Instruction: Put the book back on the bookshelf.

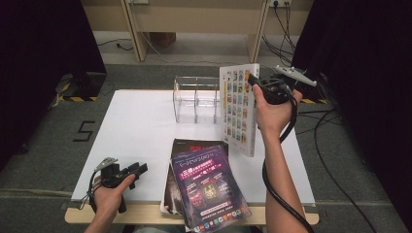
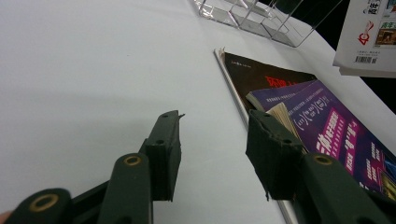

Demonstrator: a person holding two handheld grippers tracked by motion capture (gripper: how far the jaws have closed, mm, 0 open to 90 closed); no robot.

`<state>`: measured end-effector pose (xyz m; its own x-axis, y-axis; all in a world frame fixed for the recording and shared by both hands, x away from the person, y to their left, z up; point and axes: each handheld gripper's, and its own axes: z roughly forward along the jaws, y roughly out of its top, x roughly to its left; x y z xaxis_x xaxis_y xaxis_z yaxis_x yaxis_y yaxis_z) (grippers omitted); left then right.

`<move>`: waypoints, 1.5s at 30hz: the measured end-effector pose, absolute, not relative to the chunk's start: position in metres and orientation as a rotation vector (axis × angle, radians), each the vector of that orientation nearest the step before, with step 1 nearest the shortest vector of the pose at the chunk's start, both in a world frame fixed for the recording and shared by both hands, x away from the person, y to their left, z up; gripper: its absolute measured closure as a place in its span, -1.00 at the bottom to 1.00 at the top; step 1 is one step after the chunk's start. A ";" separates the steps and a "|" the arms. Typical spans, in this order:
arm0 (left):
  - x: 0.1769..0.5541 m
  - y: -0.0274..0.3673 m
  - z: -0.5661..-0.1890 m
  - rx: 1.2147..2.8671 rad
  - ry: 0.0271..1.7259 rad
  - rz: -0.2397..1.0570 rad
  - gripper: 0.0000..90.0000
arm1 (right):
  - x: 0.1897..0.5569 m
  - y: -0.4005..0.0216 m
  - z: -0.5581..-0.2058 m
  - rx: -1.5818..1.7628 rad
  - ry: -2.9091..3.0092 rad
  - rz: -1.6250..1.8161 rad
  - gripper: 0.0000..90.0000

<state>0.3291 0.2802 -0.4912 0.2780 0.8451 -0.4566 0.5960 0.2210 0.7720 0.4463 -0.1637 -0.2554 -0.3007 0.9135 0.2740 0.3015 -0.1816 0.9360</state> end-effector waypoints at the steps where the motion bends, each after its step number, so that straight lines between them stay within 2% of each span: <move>1: 0.329 0.280 -0.491 1.468 1.415 0.291 0.20 | 0.448 -0.164 -0.254 1.413 1.560 1.512 0.65; 45: 0.328 0.284 -0.494 1.452 1.424 0.292 0.20 | 0.490 -0.146 -0.241 1.403 1.492 1.517 0.65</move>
<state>0.3278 0.2837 -0.4940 0.2665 0.8436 -0.4662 0.5918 0.2386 0.7700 0.4895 -0.1455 -0.2408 -0.2748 0.9221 0.2723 0.2575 -0.2023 0.9449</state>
